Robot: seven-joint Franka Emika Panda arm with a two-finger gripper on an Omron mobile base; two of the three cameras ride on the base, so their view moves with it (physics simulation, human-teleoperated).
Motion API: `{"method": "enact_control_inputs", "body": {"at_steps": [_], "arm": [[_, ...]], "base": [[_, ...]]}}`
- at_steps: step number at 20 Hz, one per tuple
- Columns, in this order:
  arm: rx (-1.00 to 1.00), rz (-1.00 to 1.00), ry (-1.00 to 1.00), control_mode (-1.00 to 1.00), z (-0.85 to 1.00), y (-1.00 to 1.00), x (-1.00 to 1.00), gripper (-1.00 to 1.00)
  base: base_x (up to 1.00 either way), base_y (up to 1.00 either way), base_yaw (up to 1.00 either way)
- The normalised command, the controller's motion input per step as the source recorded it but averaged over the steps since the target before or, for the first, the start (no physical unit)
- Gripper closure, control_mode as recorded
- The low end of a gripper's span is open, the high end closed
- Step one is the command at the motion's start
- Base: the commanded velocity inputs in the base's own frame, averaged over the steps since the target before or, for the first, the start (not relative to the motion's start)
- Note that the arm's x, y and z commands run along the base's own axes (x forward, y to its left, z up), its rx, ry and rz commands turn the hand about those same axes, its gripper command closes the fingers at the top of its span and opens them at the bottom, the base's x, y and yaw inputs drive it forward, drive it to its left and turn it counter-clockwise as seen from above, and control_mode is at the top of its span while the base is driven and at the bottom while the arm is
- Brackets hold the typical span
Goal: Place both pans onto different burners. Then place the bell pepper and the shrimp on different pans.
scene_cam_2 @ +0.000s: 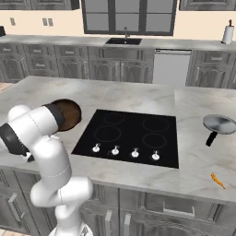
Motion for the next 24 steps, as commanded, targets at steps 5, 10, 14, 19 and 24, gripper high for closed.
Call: {"method": "enact_control_inputs", "body": {"at_steps": [5, 10, 14, 19, 24], "arm": [[0.00, 0.01, 0.10, -1.00, 0.33, 0.00, 0.50, 1.00], [0.00, 0.09, 0.19, -1.00, 0.30, 0.00, 0.48, 1.00], [-0.03, 0.10, 0.20, -1.00, 0.33, 0.01, 0.45, 1.00], [-0.16, 0.01, 0.12, -1.00, 0.26, 0.00, 0.08, 1.00], [-0.18, -0.04, 0.02, -1.00, 0.15, -0.02, -0.04, 1.00]], "base": [[0.00, 0.00, 0.00], [0.00, 0.00, 0.00], [0.00, 0.00, 0.00], [0.00, 0.00, 0.00], [0.00, 0.00, 0.00]]}}
